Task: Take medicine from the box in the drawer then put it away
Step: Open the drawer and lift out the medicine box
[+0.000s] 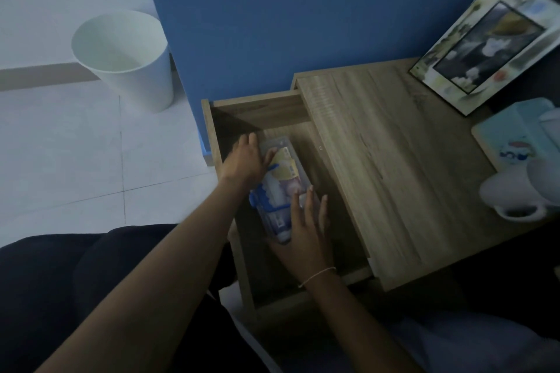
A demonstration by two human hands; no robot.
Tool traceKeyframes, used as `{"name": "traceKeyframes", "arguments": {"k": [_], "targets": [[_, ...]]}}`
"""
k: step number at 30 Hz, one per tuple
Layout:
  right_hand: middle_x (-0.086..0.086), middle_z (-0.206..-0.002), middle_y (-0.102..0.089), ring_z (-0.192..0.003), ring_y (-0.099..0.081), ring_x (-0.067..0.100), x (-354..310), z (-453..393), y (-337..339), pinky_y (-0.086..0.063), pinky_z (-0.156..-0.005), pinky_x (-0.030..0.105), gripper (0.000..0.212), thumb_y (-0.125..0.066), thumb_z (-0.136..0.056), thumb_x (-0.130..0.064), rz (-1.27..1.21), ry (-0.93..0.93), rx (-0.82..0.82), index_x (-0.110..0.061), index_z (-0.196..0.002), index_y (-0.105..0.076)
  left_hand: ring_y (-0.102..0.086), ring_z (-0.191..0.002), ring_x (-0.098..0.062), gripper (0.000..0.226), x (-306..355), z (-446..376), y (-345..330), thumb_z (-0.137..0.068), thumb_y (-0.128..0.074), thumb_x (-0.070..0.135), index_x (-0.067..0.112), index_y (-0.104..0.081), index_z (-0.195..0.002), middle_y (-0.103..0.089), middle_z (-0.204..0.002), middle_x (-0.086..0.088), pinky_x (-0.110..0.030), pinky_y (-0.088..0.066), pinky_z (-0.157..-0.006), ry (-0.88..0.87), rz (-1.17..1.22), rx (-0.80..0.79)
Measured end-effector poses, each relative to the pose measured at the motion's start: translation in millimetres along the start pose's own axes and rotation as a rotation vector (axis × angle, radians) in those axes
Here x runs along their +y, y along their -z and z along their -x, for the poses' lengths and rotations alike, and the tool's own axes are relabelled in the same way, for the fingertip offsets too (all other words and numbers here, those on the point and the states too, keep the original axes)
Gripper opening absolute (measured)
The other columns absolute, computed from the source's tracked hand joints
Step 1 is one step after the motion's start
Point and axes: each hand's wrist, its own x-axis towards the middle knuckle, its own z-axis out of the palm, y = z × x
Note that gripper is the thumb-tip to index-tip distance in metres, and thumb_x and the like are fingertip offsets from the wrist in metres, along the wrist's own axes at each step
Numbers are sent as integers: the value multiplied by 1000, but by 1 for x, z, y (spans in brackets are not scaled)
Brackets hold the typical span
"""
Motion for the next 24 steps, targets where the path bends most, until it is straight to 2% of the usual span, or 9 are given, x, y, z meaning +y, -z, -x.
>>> {"name": "traceKeyframes", "arguments": {"k": [2, 5, 10, 17, 21, 24], "targets": [[7, -158, 21, -142, 22, 38, -5, 1, -4, -9, -110, 61, 122, -64, -65, -64, 15, -22, -11, -30, -146, 20, -47, -126, -34, 78, -1, -3, 2, -86, -45, 65, 11, -30, -139, -45, -139, -17, -47, -46, -96, 37, 109, -80], [7, -159, 18, -143, 15, 40, -9, -2, -6, -14, -111, 62, 119, -68, -67, -56, 9, -57, -3, -29, -148, 15, -44, -130, -37, 90, 1, -7, 5, -82, -52, 65, 11, -19, -147, -43, -143, -21, -50, -46, -101, 93, 207, -152], [6, -160, 10, -144, 5, 41, -9, 0, -3, -18, -108, 62, 121, -70, -61, -54, -34, -32, 18, -31, -149, 10, -46, -126, -38, 72, 6, -2, 14, -86, -51, 60, 15, -38, -141, -46, -140, -19, -52, -44, -102, 64, 117, -165], [6, -160, 13, -144, 10, 40, -32, 10, 42, -16, -109, 62, 124, -69, -60, -53, -37, 27, 101, -32, -146, 17, -50, -118, -37, 69, 32, 17, 65, -85, -51, 62, 14, -47, -134, -54, -129, -19, -48, -46, -99, 39, 58, 43], [8, -160, 11, -144, 12, 39, -45, 18, 83, -17, -110, 59, 119, -67, -63, -53, -66, 121, 164, -29, -147, 14, -53, -118, -37, 58, 51, 26, 109, -85, -59, 54, 11, -56, -125, -59, -126, -19, -47, -45, -101, -29, 120, 153], [5, -160, 10, -142, 17, 37, -43, 17, 115, -20, -109, 59, 116, -67, -64, -52, -117, 168, 215, -30, -147, 11, -56, -115, -37, 57, 73, 27, 138, -84, -61, 52, 12, -56, -124, -61, -123, -19, -45, -47, -98, -72, 143, 193]]}}
